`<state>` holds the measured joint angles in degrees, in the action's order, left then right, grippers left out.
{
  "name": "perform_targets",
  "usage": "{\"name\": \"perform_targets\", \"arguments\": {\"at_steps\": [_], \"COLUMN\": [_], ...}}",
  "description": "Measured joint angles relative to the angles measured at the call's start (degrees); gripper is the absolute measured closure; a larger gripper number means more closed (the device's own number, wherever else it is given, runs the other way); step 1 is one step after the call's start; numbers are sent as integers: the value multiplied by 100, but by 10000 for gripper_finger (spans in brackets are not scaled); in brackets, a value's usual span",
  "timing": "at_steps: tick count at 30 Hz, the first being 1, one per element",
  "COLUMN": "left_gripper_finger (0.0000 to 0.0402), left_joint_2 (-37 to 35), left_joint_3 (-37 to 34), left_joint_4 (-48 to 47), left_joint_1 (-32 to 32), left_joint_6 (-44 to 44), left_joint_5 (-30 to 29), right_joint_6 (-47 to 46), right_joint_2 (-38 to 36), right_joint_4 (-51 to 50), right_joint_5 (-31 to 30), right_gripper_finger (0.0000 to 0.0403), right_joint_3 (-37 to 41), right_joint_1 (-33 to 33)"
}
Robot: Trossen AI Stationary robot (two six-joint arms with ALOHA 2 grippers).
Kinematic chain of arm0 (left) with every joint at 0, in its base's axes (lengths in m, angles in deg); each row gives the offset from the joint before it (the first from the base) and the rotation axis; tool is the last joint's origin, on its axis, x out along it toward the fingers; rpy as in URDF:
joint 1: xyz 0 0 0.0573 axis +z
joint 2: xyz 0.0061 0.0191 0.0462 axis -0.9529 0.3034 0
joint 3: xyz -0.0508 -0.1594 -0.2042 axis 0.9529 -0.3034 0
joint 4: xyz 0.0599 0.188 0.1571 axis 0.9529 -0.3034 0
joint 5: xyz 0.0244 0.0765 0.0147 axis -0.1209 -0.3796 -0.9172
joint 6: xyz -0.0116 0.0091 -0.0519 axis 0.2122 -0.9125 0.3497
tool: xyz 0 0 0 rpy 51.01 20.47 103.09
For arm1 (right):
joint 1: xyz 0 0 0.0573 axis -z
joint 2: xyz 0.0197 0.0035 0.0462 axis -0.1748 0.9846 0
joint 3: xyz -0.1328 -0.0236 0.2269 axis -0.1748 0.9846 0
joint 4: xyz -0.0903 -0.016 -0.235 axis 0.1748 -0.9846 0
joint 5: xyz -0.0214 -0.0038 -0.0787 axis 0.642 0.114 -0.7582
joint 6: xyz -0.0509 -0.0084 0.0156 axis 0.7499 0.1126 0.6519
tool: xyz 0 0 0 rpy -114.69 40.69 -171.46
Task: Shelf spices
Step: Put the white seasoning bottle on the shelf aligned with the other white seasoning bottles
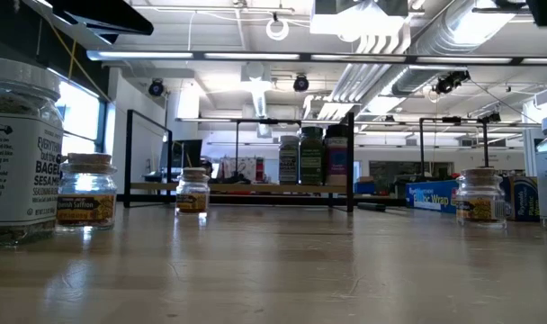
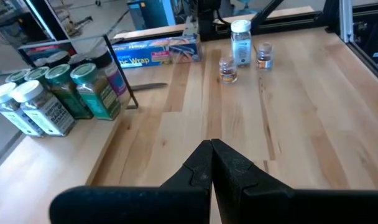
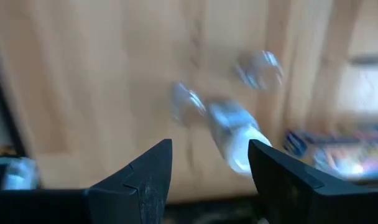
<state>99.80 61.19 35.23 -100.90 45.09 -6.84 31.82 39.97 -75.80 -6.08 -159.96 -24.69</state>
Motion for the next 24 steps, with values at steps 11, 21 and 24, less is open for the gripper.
{"name": "perform_targets", "arguments": {"at_steps": [11,21,24], "left_gripper_finger": [402,401,402], "left_joint_2": [-22,-22,-22], "left_joint_3": [0,2,2], "left_joint_4": [136,270,267], "left_joint_1": [3,1,3], "left_joint_6": [23,153,152], "left_joint_5": [-264,-345,-369], "right_joint_6": [432,1173,1265], "right_joint_2": [-1334,-1601,-1598], "right_joint_4": [202,840,1030], "right_joint_5": [953,993,878], "right_gripper_finger": [191,76,57], "right_joint_3": [2028,3118,3271], "right_joint_1": [463,974,1109]}}
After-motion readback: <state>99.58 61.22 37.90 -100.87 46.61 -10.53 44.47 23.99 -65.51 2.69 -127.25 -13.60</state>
